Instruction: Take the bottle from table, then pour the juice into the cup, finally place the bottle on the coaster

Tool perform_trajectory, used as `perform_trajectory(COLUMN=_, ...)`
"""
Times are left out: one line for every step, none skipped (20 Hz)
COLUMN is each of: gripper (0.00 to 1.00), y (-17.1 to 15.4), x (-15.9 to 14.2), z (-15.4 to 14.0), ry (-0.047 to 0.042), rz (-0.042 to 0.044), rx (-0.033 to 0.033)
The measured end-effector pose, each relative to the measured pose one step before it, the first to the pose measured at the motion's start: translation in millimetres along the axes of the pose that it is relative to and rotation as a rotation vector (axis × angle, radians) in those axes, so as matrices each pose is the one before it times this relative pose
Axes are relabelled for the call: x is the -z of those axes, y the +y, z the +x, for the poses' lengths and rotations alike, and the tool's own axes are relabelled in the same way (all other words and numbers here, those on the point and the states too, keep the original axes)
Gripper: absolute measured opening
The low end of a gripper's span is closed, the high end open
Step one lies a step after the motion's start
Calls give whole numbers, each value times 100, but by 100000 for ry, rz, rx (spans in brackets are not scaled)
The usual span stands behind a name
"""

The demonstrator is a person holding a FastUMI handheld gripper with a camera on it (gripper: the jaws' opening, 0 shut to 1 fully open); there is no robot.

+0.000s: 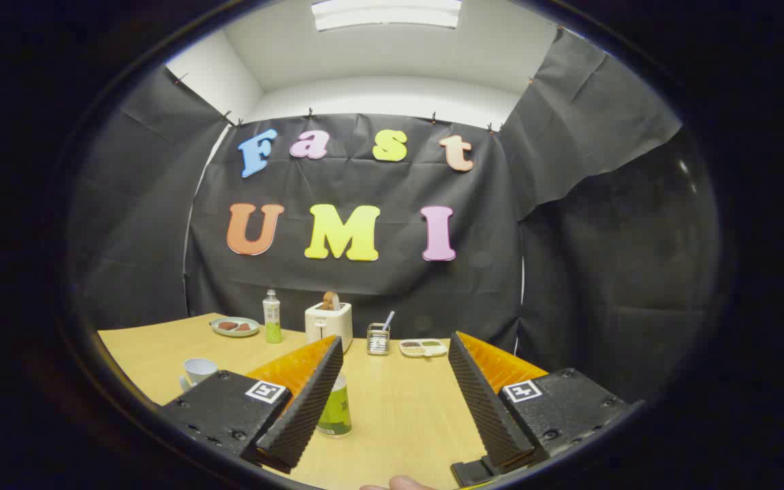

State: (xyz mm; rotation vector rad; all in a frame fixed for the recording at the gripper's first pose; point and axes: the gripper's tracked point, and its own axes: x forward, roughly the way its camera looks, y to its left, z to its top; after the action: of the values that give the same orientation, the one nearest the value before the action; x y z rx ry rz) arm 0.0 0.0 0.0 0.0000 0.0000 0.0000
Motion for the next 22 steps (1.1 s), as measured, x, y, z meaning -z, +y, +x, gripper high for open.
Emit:
perform_trajectory(gripper=100, y=168, x=126, z=53, ry=169, rz=-4, rx=-129)
perform_trajectory(gripper=100, y=131, x=-11, z=-8, ry=132, rz=198, rx=-184)
perform_trajectory(gripper=100, y=109, x=74, z=41, ry=231, rz=13, rx=-346)
perform_trajectory(gripper=100, y=62, x=-3, z=40, ry=100, rz=-87, rx=-165)
perform_trajectory(gripper=100, y=38, x=68, z=55, ry=123, rz=-145, rx=-238)
perform_trajectory(gripper=100, y=109, x=-22, z=-9, ry=41, rz=53, rx=-177)
perform_trajectory(gripper=100, y=59, x=39, z=51, ry=102, rz=-2, rx=-160)
perform_trajectory(gripper=100, y=0, x=-9, z=-31, ry=46, rz=-208, rx=-108)
perform_trajectory(gripper=100, y=39, x=37, z=74, ry=92, rz=-263, rx=-79)
perform_trajectory(gripper=100, y=20, x=-88, z=-40, ry=113, rz=-205, rx=-132)
perform_trajectory(gripper=100, y=-29, x=57, z=54, ry=20, rz=-101, rx=31)
perform_trajectory(gripper=100, y=10, x=-56, z=-34, ry=6, rz=6, rx=-72)
perform_trajectory(gripper=100, y=160, x=-39, z=-24, ry=-127, rz=78, rx=-193)
perform_trajectory(gripper=100, y=87, x=22, z=-45, ry=34, rz=35, rx=-271)
perform_trajectory(gripper=100, y=132, x=24, z=-62, ry=-42, rz=41, rx=-322)
perform_trajectory(gripper=100, y=98, x=-96, z=2, ry=-199, rz=122, rx=-313)
perform_trajectory(gripper=100, y=8, x=104, z=15, ry=87, rz=-40, rx=-135)
perform_trajectory(gripper=100, y=95, x=18, z=-50, ry=-66, rz=189, rx=-238)
perform_trajectory(gripper=100, y=197, x=51, z=-41, ry=94, rz=429, rx=-514)
perform_trajectory(gripper=100, y=221, x=88, z=22, ry=167, rz=593, rx=-542)
perform_trajectory(gripper=100, y=146, x=217, z=7, ry=643, rz=453, rx=-612)
perform_trajectory(gripper=100, y=236, x=206, z=-73, ry=712, rz=252, rx=-853)
